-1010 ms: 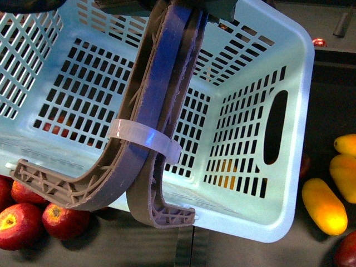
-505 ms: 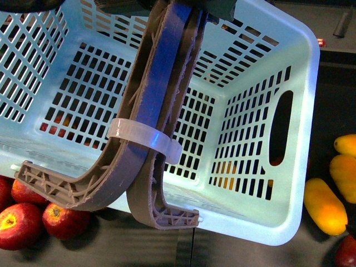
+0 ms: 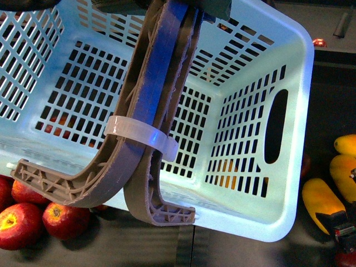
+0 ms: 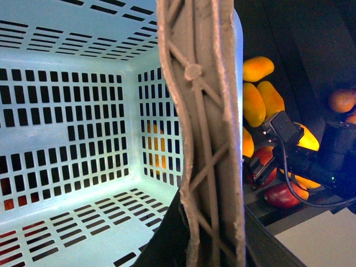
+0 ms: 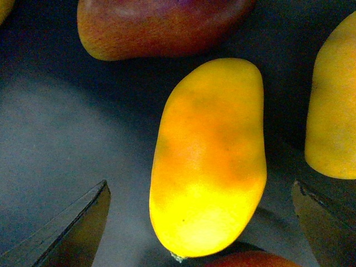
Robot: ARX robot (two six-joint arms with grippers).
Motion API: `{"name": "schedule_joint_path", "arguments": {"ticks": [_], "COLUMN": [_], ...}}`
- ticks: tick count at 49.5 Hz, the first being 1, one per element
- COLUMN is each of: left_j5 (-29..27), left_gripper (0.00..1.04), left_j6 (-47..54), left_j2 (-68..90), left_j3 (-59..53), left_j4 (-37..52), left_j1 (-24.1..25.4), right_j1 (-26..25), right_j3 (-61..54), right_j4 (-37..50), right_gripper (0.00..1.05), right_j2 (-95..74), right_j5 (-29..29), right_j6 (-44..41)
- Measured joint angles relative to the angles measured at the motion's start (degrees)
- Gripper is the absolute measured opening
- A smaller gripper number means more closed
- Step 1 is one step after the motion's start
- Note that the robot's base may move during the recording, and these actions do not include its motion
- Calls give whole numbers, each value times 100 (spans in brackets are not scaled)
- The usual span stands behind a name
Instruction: Pick mango and avocado into basket
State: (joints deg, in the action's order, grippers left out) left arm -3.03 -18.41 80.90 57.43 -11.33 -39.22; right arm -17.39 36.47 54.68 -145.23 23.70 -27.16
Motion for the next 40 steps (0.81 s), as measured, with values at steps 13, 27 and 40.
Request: {"name": "schedule_joint_path", "arguments": {"ticks": [13, 27, 40], "left_j5": [4, 0, 2], "left_gripper": [8, 8, 8], "left_j6": [2, 2, 0], "left_j2": [0, 0, 0], "left_j3": [0, 0, 0], "left_j4": [0, 0, 0], "left_j1": [0, 2, 2], "right_j1": [144, 275, 297], "right_j3": [494, 1034, 1158], "right_j4": [109, 44, 46], "right_gripper": [97, 97, 97], "right_j2": [-511, -876, -1154], "right_j5": [-184, -225, -328], "right_j6": [354, 798, 872]}}
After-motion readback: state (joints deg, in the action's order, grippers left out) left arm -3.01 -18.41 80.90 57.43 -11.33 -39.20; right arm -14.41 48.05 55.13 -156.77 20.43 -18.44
